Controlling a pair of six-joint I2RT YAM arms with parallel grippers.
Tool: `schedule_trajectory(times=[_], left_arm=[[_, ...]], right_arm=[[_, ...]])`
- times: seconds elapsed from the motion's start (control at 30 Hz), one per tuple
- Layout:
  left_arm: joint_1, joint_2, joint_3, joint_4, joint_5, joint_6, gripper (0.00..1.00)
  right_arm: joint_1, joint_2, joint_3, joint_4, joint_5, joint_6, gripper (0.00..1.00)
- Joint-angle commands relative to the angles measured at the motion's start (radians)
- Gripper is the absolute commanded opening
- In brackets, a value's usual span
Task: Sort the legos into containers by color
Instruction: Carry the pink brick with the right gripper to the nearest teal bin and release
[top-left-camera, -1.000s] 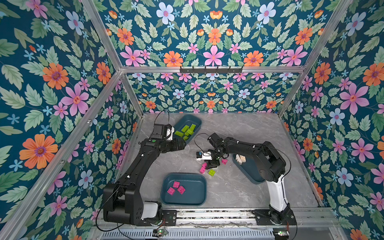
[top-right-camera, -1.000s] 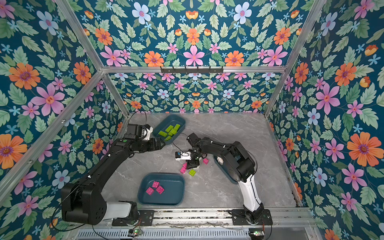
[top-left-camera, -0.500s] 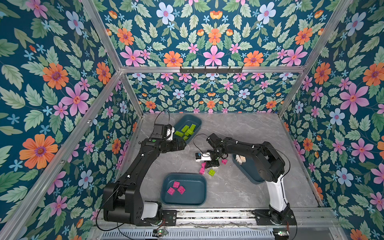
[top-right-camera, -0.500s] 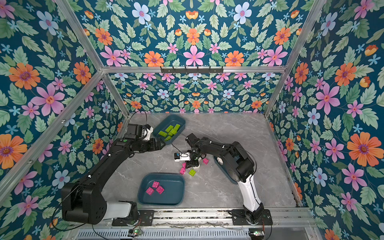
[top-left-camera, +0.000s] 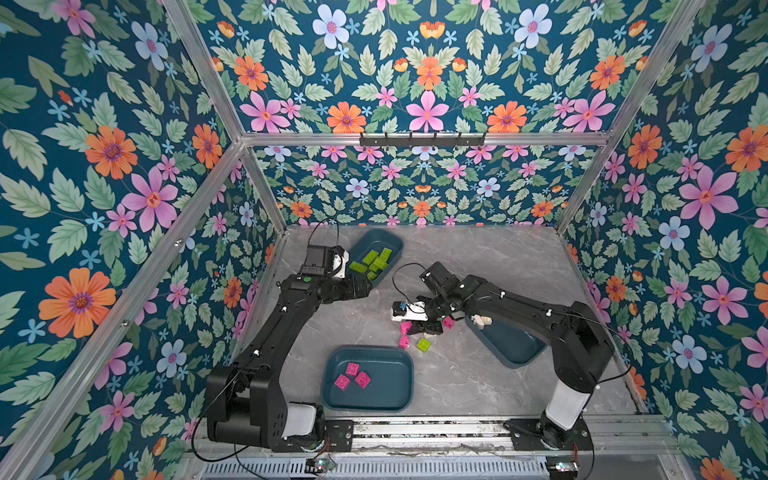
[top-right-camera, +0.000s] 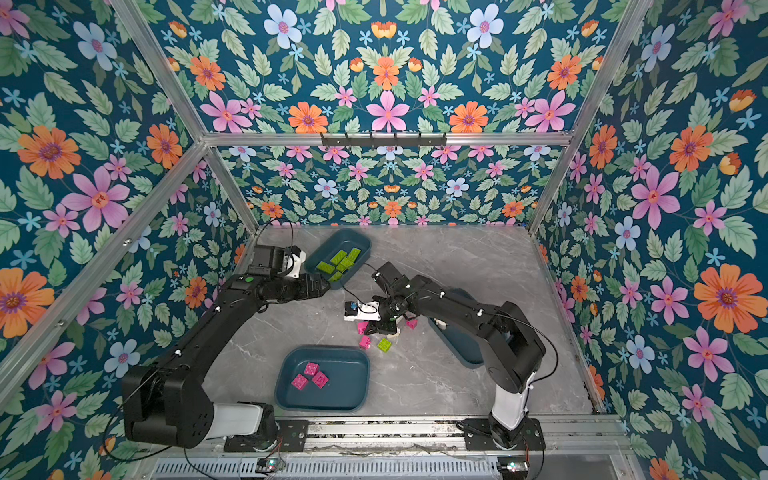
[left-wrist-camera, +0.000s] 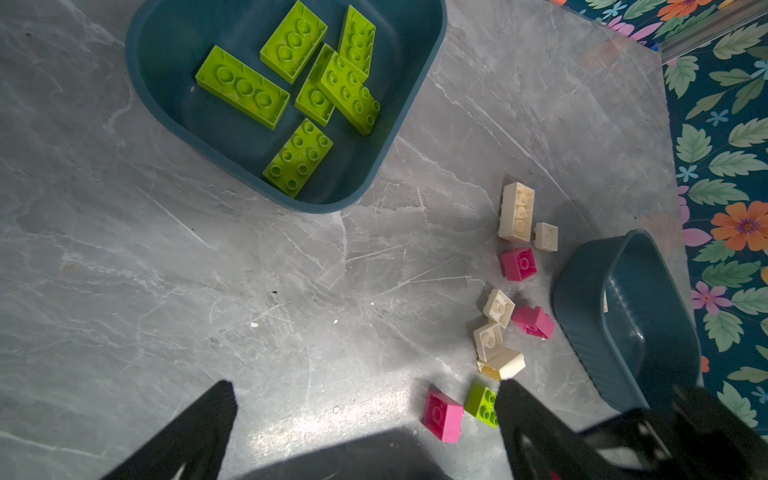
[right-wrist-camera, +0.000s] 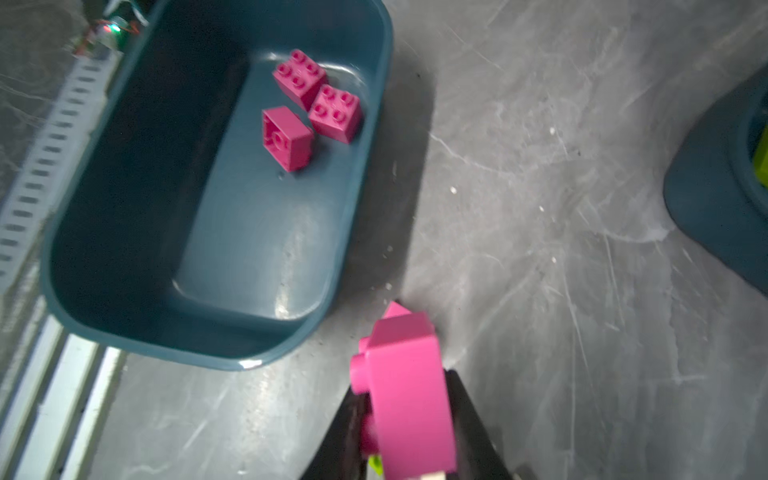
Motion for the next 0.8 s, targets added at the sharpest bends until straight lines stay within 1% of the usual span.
schedule_trajectory(times=[0.0, 0.1, 0.23, 0.33, 0.47, 0.53, 0.63, 0.7, 0.77], left_arm=[[0.001, 0.003, 0.007, -0.013, 0.000, 0.009, 1.00], [0.001, 0.001, 0.003, -0.009, 0.003, 0.004, 1.00], [0.001, 0.004, 0.003, -0.008, 0.011, -0.001, 1.00], [0.001, 0.001, 0.006, -0.012, 0.013, 0.001, 1.00], [0.001, -0.007, -0.001, -0.015, 0.010, 0.003, 1.00], [0.001, -0.011, -0.010, -0.009, 0.010, 0.002, 1.00], [0.001, -0.011, -0.017, -0.003, 0.013, -0.001, 1.00], [0.001, -0.012, -0.018, 0.001, 0.016, 0.000, 1.00], [0.001, -0.012, -0.016, -0.001, 0.019, 0.001, 1.00]], right_arm=[[0.067, -0.025, -0.021, 0.030, -0.027, 0.058, 0.25], [0.136, -0.006, -0.022, 0.081, -0.002, 0.101, 0.25], [0.221, 0.091, 0.041, 0.110, 0.073, 0.131, 0.28], [0.254, 0.160, 0.089, 0.138, 0.138, 0.164, 0.29], [0.280, 0.206, 0.120, 0.150, 0.227, 0.166, 0.33], [0.280, 0.212, 0.126, 0.150, 0.248, 0.175, 0.38], [0.280, 0.194, 0.119, 0.133, 0.248, 0.175, 0.52], [0.279, 0.155, 0.097, 0.132, 0.240, 0.194, 0.56], [0.266, 0.102, 0.076, 0.109, 0.230, 0.218, 0.57]])
